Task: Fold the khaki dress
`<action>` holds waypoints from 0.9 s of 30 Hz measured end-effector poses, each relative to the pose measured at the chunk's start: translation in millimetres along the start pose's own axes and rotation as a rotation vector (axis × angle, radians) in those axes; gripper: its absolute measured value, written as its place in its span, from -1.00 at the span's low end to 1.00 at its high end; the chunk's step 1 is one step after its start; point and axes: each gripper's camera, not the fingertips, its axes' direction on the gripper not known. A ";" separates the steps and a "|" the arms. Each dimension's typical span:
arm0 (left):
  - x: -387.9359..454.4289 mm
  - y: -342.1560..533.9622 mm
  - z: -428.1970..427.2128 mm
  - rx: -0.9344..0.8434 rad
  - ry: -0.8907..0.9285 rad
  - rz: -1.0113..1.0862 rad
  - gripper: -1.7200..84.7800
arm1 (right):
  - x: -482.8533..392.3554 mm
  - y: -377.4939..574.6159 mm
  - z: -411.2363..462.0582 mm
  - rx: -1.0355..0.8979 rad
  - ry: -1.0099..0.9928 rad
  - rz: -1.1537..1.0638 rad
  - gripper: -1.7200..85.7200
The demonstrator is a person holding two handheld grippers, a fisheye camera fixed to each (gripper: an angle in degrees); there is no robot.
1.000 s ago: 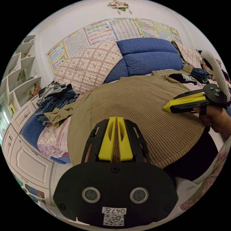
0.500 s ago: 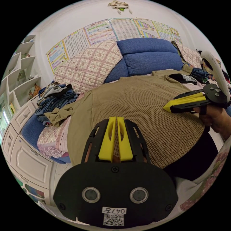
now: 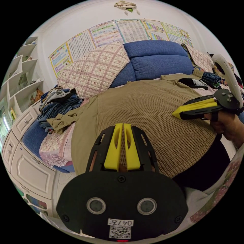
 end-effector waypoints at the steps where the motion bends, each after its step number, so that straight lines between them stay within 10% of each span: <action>1: -0.4 0.0 0.0 0.000 0.000 0.000 -0.98 | -1.8 -1.5 -0.4 0.000 0.000 0.000 -0.99; 27: -9.9 1.9 1.5 0.000 0.000 -0.001 -0.98 | -56.6 1.6 -3.8 0.006 -0.006 0.004 -0.99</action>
